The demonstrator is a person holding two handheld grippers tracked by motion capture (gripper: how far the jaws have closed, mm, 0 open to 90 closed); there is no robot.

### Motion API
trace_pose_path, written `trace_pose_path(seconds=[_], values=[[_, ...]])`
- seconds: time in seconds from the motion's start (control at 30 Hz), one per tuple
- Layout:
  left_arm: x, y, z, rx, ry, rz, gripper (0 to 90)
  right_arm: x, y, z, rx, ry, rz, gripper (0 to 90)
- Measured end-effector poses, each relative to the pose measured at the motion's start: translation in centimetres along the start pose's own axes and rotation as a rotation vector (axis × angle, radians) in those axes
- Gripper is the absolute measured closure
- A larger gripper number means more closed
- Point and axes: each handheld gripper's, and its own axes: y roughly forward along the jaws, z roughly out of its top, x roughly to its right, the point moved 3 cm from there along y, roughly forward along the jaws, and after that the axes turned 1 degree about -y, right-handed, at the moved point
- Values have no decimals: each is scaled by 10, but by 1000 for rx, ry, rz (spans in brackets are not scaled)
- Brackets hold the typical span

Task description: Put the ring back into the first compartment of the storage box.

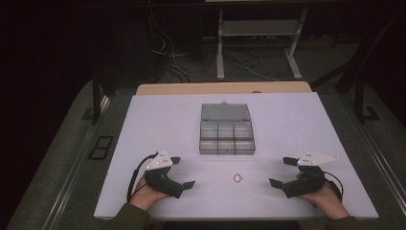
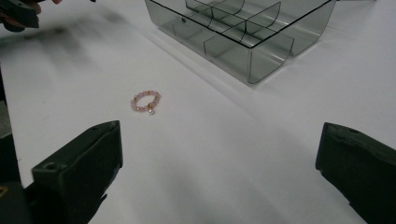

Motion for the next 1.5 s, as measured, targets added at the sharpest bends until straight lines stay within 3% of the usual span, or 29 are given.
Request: trace_pose_path(seconds=[0.5,0.8,1.03,1.5], values=[[-1,-2,0,8,-15,9,0,1,-2,3,2,3,30,4],[0,0,1,-1,-12,-3,0,0,4,14,-11,5,46,4],[1,0,1,-4,-10,-1,0,0,6,18,10,15,66,4],[1,0,0,-5,-12,-2,0,-3,13,26,10,-3,92,4]])
